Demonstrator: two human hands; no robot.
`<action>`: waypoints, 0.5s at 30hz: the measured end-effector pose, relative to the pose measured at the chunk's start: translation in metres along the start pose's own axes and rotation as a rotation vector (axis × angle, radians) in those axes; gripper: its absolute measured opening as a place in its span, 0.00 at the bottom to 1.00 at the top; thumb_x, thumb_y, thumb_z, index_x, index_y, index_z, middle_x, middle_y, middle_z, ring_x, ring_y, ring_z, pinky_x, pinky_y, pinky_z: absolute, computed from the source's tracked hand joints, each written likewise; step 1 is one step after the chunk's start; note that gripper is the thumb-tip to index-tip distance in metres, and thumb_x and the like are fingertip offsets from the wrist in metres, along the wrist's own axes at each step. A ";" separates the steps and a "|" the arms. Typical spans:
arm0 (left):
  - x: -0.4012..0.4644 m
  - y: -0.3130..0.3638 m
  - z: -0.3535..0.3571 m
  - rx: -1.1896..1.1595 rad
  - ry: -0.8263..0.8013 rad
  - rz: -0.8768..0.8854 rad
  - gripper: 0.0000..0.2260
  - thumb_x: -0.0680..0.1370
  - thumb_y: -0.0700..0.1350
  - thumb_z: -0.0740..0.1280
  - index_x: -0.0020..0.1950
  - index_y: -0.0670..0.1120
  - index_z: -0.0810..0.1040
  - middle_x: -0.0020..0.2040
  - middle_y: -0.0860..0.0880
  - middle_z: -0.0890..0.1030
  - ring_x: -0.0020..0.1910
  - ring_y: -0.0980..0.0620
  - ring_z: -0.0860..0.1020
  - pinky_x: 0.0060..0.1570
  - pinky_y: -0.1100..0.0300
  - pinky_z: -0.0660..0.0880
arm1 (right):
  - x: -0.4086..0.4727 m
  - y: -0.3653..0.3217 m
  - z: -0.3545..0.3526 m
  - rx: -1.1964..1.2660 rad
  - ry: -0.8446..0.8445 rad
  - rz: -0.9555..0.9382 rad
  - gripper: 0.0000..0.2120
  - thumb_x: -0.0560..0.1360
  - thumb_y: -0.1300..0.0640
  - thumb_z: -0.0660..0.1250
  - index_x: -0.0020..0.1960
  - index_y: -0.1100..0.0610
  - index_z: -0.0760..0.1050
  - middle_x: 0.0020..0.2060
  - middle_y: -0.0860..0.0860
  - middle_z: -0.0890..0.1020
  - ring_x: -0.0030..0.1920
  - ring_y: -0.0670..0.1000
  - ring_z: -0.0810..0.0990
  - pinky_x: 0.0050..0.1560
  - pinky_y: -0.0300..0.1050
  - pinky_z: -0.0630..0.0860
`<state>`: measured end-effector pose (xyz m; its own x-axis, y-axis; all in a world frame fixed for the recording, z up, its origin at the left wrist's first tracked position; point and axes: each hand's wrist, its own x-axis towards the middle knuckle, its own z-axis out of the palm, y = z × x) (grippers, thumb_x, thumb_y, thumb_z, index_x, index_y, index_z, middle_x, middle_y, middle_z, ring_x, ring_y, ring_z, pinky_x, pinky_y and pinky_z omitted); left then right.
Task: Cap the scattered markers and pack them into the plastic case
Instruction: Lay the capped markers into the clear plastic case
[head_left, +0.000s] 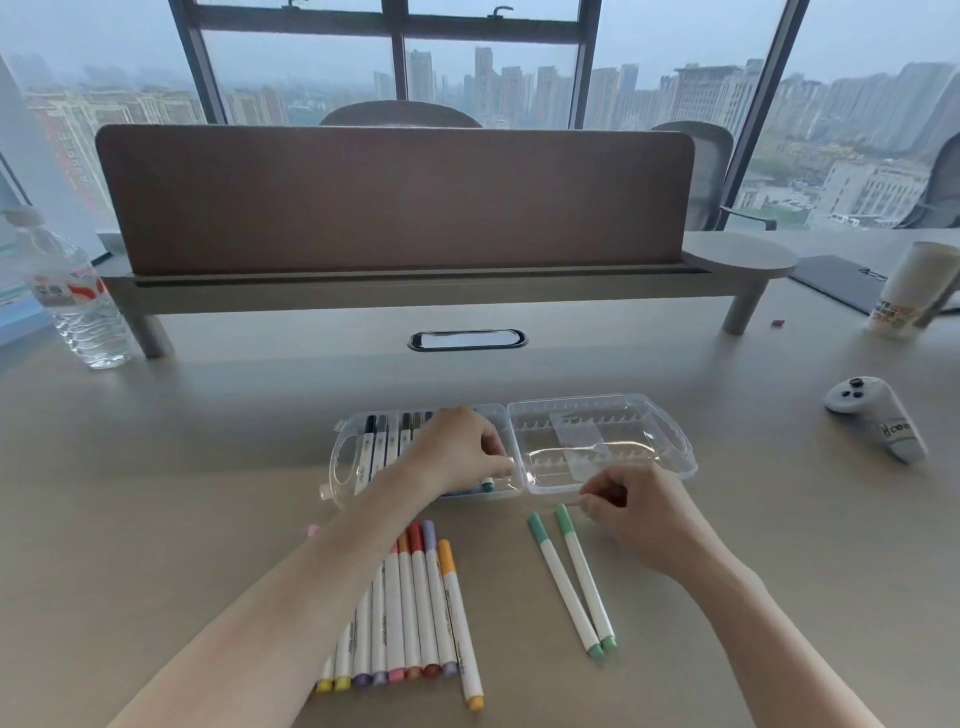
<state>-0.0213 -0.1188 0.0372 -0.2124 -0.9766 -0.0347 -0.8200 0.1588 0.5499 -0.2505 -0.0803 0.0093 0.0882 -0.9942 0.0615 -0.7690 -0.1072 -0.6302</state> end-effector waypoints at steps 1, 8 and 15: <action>-0.003 0.004 0.003 0.028 -0.029 -0.022 0.10 0.75 0.52 0.74 0.44 0.46 0.85 0.40 0.51 0.84 0.40 0.55 0.82 0.46 0.59 0.80 | -0.004 0.002 -0.001 -0.001 -0.009 0.017 0.06 0.73 0.56 0.73 0.37 0.49 0.81 0.31 0.45 0.81 0.31 0.41 0.75 0.33 0.30 0.70; -0.016 0.029 0.024 0.098 -0.125 -0.150 0.21 0.75 0.59 0.71 0.38 0.41 0.85 0.35 0.46 0.86 0.37 0.51 0.84 0.46 0.57 0.78 | -0.022 -0.005 -0.006 -0.046 -0.126 0.083 0.11 0.72 0.49 0.74 0.34 0.53 0.80 0.26 0.45 0.79 0.26 0.40 0.73 0.27 0.32 0.69; -0.020 0.038 0.029 0.059 -0.147 -0.217 0.15 0.76 0.52 0.72 0.38 0.41 0.84 0.36 0.47 0.86 0.34 0.52 0.85 0.35 0.65 0.76 | -0.033 -0.014 -0.006 -0.046 -0.196 0.103 0.11 0.67 0.46 0.76 0.34 0.53 0.80 0.29 0.47 0.81 0.27 0.42 0.73 0.29 0.38 0.72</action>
<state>-0.0640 -0.0888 0.0346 -0.0996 -0.9578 -0.2695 -0.8835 -0.0394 0.4667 -0.2465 -0.0456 0.0207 0.1254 -0.9798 -0.1556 -0.8078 -0.0098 -0.5894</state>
